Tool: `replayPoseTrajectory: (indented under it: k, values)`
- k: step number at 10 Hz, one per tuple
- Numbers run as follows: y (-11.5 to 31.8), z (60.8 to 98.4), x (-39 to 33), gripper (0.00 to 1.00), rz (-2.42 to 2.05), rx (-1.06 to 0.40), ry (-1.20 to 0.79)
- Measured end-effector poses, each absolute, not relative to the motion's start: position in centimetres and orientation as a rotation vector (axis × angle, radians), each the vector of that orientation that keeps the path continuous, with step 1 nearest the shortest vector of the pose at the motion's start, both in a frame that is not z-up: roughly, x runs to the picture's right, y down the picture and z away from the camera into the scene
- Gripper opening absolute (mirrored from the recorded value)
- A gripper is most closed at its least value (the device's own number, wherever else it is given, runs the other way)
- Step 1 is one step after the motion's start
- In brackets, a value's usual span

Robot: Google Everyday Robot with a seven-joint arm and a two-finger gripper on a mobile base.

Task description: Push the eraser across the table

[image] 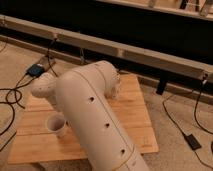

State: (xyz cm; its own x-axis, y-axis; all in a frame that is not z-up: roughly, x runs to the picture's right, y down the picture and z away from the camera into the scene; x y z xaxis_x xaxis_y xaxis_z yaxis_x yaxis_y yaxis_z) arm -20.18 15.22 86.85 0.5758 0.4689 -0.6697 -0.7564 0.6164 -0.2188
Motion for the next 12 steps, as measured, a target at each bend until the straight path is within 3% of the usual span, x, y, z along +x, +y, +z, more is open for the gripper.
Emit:
replayPoseTrajectory:
  k: [12]
  values:
    - [14.7,86.8,-13.8,0.65,0.889,-0.511,0.665]
